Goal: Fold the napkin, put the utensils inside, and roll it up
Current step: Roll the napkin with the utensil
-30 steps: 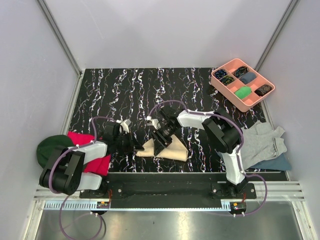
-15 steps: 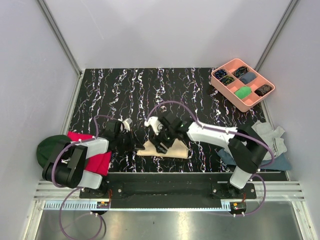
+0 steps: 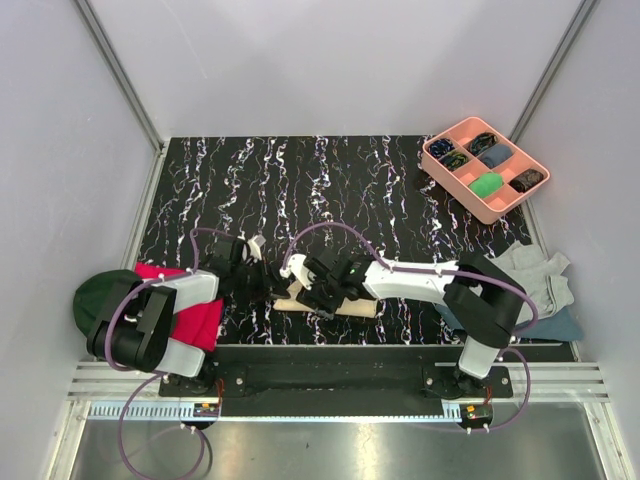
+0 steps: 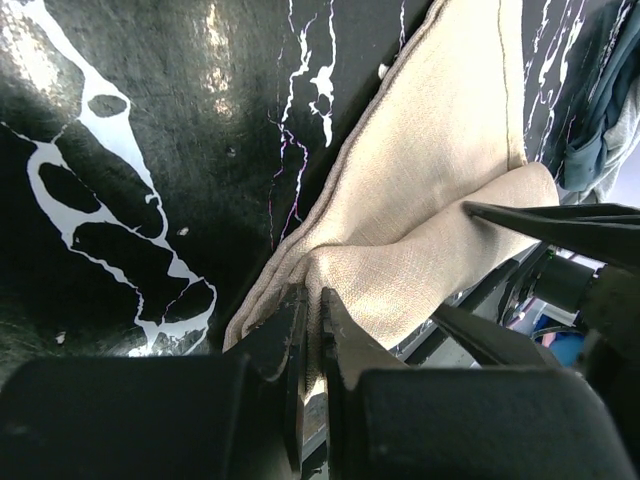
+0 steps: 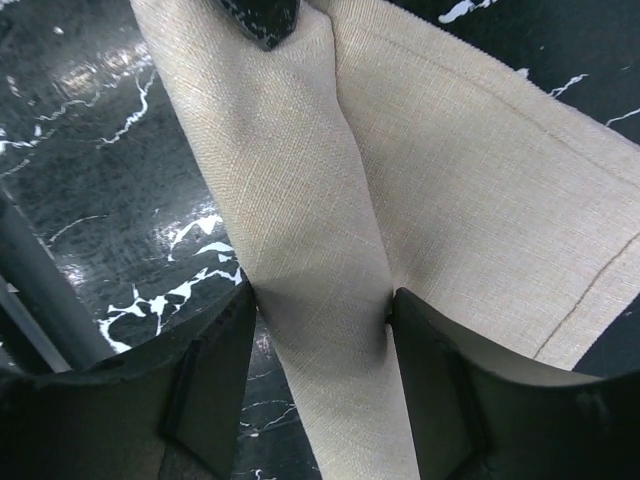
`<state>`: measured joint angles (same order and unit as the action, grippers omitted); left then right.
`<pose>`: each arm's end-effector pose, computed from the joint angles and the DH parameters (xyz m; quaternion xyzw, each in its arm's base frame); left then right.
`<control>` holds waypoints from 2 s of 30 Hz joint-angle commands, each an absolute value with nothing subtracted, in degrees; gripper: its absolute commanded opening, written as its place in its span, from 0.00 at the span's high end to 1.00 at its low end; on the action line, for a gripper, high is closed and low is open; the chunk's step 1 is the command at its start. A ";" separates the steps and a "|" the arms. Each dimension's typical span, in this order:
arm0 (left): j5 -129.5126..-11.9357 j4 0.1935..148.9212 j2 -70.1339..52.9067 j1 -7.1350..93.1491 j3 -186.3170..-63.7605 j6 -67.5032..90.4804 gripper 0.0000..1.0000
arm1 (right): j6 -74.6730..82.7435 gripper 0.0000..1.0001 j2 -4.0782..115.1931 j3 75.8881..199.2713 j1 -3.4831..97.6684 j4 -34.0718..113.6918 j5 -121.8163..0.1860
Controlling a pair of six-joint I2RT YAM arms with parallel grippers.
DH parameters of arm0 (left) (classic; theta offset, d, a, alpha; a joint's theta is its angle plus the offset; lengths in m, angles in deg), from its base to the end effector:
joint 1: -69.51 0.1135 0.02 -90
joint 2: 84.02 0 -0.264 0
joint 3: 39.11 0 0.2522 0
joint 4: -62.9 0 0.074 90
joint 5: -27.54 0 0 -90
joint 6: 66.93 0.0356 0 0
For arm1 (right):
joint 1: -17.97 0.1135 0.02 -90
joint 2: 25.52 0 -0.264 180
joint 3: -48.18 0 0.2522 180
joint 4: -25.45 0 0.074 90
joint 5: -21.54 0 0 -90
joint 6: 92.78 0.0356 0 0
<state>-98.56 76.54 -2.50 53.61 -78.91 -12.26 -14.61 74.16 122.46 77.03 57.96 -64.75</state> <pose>0.2133 -0.0826 0.1222 -0.0622 0.9102 -0.3891 0.1274 0.1782 0.3017 0.1728 -0.5643 0.7773 0.1392 0.2407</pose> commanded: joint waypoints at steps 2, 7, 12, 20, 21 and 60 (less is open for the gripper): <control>-96.13 78.51 -1.40 53.51 -80.55 -10.15 0.96 | -15.96 0.38 76.77 122.33 77.82 56.53 -65.29; -96.83 78.60 -1.49 53.51 -80.99 -9.72 0.91 | -16.14 0.52 78.97 122.68 77.73 57.05 -66.61; -96.22 78.86 -4.03 53.51 -82.05 -9.80 0.73 | -15.70 0.63 82.05 124.69 77.56 60.39 -62.14; -89.01 82.10 -13.87 55.09 -80.91 -9.98 0.48 | -14.21 0.67 83.81 127.86 72.99 64.35 -46.43; -88.40 82.20 -15.80 55.35 -79.95 -9.98 0.48 | -14.21 0.67 84.16 128.21 72.29 64.70 -44.66; -96.39 71.20 -13.88 55.27 -71.59 -11.74 0.90 | -12.10 0.46 99.47 145.00 58.13 79.56 -13.86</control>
